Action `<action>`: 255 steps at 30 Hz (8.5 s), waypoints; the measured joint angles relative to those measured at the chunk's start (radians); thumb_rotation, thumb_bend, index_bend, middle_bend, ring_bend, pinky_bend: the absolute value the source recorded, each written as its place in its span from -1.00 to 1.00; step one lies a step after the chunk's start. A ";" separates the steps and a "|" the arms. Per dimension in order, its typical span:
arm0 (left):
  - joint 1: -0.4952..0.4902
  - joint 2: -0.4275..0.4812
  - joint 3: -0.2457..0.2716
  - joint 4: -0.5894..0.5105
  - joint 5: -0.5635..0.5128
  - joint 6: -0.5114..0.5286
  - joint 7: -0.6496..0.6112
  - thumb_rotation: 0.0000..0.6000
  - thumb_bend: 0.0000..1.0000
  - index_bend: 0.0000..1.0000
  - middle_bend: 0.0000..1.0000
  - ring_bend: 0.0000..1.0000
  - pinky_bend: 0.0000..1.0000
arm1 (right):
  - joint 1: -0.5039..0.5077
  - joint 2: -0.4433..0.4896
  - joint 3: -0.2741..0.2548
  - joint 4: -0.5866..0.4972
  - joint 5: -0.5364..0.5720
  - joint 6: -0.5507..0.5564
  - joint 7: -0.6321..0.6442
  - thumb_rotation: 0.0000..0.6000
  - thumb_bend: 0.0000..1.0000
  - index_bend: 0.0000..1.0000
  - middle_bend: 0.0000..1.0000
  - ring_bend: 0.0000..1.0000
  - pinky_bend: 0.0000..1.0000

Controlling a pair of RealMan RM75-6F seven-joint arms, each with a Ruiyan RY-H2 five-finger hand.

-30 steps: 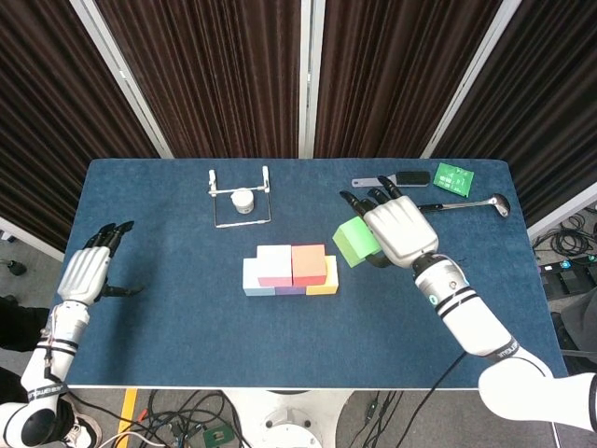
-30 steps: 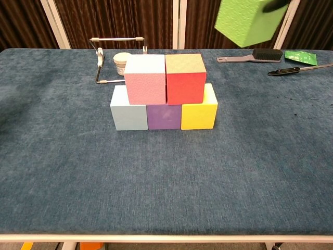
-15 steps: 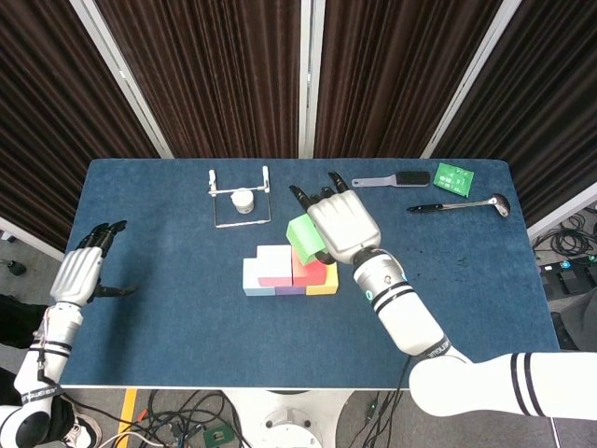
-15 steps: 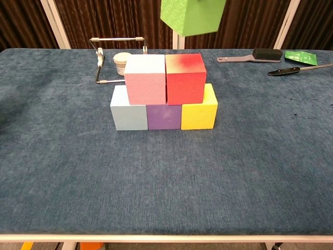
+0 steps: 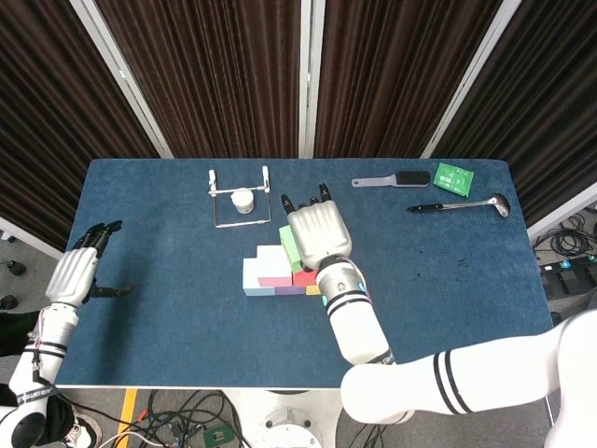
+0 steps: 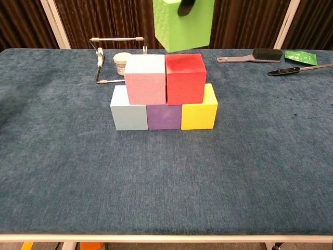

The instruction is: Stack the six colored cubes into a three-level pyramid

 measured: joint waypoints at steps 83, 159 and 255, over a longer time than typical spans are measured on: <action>0.016 -0.001 0.014 0.052 0.026 -0.026 -0.076 1.00 -0.93 -0.85 -0.77 -1.00 -0.73 | -0.063 -0.319 0.181 0.144 -0.039 0.212 -0.214 1.00 -0.80 -1.00 -0.53 -0.80 -1.00; -0.009 -0.010 0.011 0.049 -0.016 -0.076 -0.038 1.00 -0.94 -0.85 -0.77 -1.00 -0.73 | -0.268 0.081 -0.192 0.305 -0.951 -0.740 0.617 1.00 -0.83 -1.00 -0.20 -1.00 -1.00; -0.010 0.008 0.019 0.070 0.032 -0.081 -0.124 1.00 -0.94 -0.85 -0.77 -1.00 -0.73 | -0.081 -0.084 -0.102 0.053 -0.239 -0.078 0.174 1.00 -0.76 -1.00 0.31 -0.68 -1.00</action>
